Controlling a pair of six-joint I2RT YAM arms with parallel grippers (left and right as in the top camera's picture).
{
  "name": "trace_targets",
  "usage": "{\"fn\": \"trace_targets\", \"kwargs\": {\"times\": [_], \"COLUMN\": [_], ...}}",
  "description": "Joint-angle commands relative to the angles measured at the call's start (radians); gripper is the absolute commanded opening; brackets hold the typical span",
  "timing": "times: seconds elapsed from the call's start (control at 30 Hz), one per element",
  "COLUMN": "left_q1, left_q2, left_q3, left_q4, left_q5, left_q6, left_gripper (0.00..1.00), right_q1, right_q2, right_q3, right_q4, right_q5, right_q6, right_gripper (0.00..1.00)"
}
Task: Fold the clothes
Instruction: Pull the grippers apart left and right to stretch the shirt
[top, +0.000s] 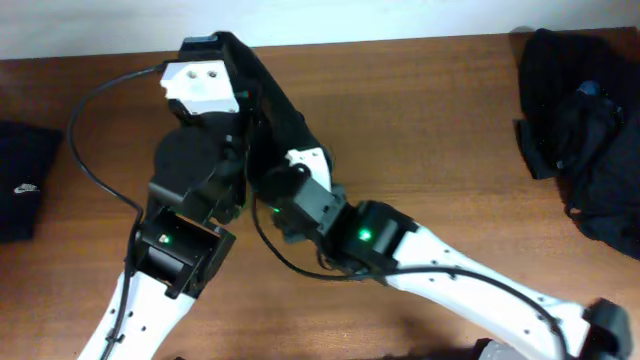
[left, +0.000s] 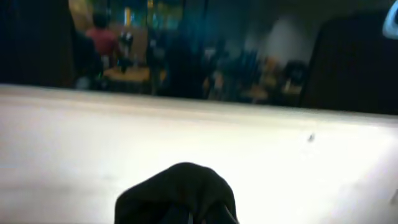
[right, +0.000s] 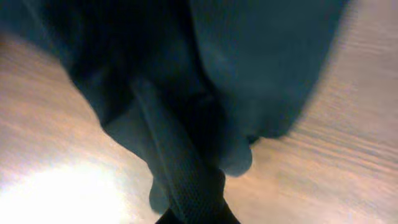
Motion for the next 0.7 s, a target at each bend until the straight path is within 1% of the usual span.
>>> {"fn": "trace_targets", "kwargs": {"times": [0.0, 0.1, 0.3, 0.5, 0.57, 0.67], "left_q1": [0.023, 0.040, 0.100, 0.180, 0.200, 0.227], "left_q2": [-0.005, -0.005, -0.005, -0.005, -0.005, -0.005], "left_q3": [0.039, 0.065, 0.143, 0.222, 0.234, 0.239], "left_q4": [-0.062, -0.200, -0.453, -0.620, -0.650, -0.695], "left_q5": [-0.002, 0.076, 0.213, 0.244, 0.275, 0.281], "left_q6": [0.019, 0.019, 0.019, 0.019, 0.019, 0.019], "left_gripper": [0.00, 0.00, 0.01, 0.01, 0.01, 0.00], "right_q1": [-0.027, -0.072, -0.185, -0.336, -0.380, -0.433], "right_q2": [-0.068, -0.109, -0.140, -0.140, -0.140, -0.140], "right_q3": [0.004, 0.004, 0.005, 0.044, 0.080, 0.166], "right_q4": [-0.060, -0.142, -0.195, -0.298, -0.329, -0.387], "right_q5": [0.012, 0.006, -0.125, -0.227, -0.246, -0.257], "right_q6": [-0.035, -0.054, -0.200, -0.286, -0.325, -0.366], "right_gripper": [0.04, 0.04, 0.04, 0.04, 0.04, 0.04]}}
